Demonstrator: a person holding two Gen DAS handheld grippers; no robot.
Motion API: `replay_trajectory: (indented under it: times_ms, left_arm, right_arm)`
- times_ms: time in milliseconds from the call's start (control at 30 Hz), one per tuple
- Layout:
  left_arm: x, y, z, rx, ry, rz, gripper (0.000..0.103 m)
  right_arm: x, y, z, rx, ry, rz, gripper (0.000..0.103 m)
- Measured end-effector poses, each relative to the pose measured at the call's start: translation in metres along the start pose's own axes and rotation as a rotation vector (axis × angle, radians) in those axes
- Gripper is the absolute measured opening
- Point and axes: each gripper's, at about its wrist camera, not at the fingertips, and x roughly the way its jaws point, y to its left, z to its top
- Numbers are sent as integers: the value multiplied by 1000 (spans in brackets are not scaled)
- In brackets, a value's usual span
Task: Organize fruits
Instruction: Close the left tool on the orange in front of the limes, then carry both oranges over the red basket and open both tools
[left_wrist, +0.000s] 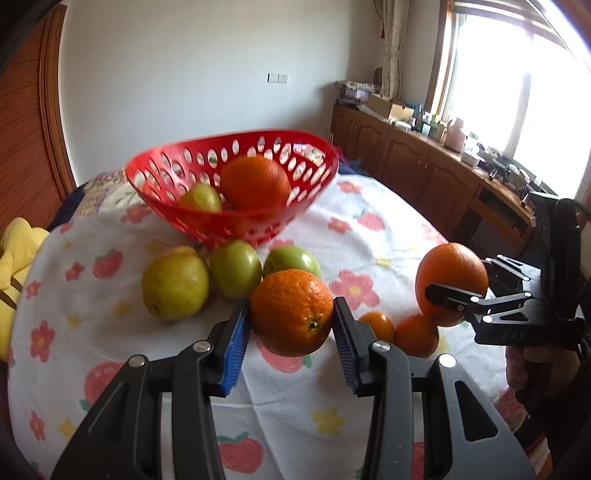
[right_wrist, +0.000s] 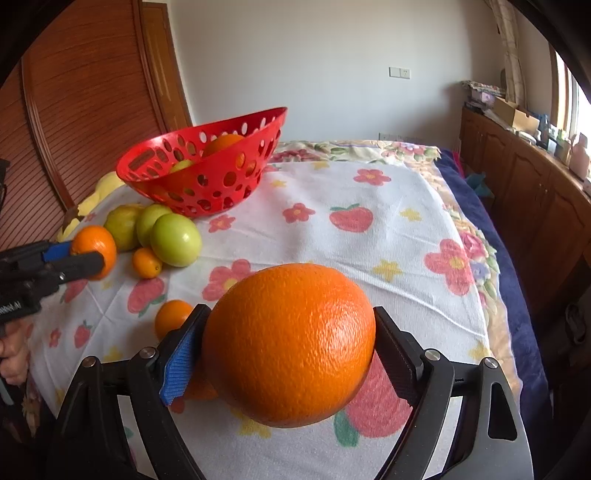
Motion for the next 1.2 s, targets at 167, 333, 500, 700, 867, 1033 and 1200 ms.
replay_trajectory:
  times_ms: [167,333,500,700,867,1033,1200]
  left_arm:
    - [-11,8,14,5,-37,0,42]
    - [-13,14,23,5,-58,2,42]
    - [-9,21,29,4,-63,-3,42]
    - [-5,24,25,6,-57,-7,42]
    - [-2,25,28,2,-57,-6,42]
    - [-1,27,34,0,-69,-9,42]
    - [1,32,46,-4,-89,-4,42]
  right_arm:
    - [-8,5,15,-13,-22,10,87]
    - [-16,14,34,-38,-46,29,85]
    - [-11,24,44,-66,-41,64,85]
    - [8,24,39,-56,1,69,85]
    - [9,22,44,-48,-7,75,85]
    - [3,26,61,-64,-42,90,85]
    - [-3,37,86,-104,-89,113,85]
